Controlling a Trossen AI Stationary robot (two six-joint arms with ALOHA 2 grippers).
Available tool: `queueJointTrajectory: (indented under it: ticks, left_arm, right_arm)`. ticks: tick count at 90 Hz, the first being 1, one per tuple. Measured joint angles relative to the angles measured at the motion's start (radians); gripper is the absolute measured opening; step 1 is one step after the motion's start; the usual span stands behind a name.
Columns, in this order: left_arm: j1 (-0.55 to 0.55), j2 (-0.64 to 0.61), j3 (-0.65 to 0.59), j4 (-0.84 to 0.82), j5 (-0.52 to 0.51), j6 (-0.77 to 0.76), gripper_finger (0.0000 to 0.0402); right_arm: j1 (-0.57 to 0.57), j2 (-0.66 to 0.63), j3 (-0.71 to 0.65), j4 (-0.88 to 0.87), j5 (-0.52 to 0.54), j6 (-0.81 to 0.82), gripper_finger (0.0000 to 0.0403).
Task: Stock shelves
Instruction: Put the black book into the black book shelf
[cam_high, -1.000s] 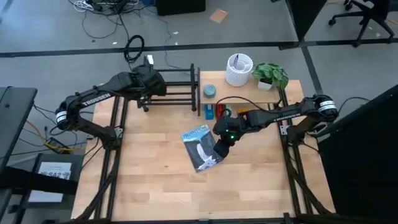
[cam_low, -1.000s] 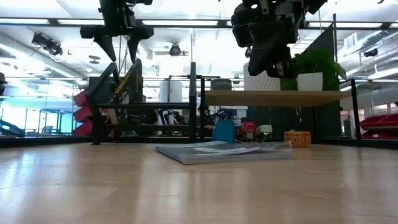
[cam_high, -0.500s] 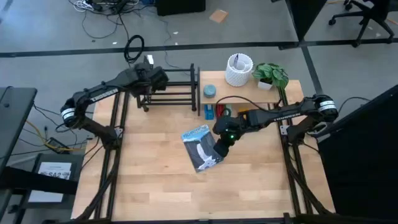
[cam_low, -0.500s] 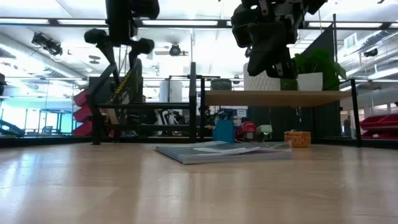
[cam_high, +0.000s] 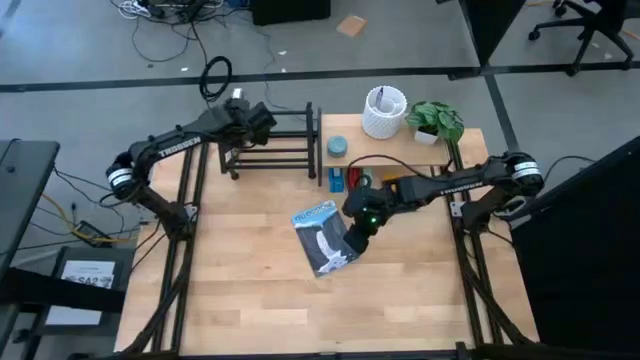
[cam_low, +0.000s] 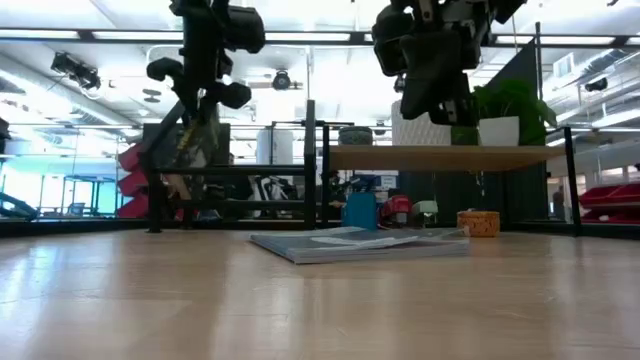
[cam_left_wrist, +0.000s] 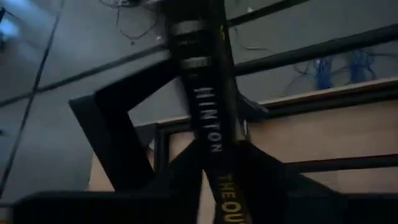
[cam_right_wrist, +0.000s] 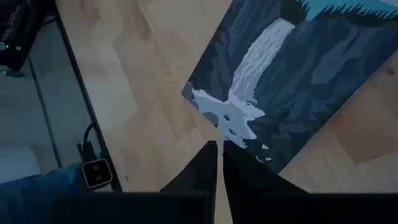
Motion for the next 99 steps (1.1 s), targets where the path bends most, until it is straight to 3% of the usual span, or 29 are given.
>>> queueJointTrajectory:
  ticks: [25, 64, 99]
  left_arm:
    - [-0.044, -0.006, 0.125, 0.012, 0.005, -0.001, 0.003]
    - [0.02, -0.005, 0.037, 0.102, 0.17, -0.103, 0.003]
    - [0.086, -0.009, 0.031, 0.015, 0.122, -0.075, 0.003]
  right_arm:
    - [-0.004, 0.0, 0.0, 0.0, 0.003, -0.008, 0.0]
    - [0.003, 0.0, 0.0, 0.0, 0.002, -0.01, 0.0001]
    - [0.004, 0.0, 0.0, 0.0, 0.002, -0.01, 0.0002]
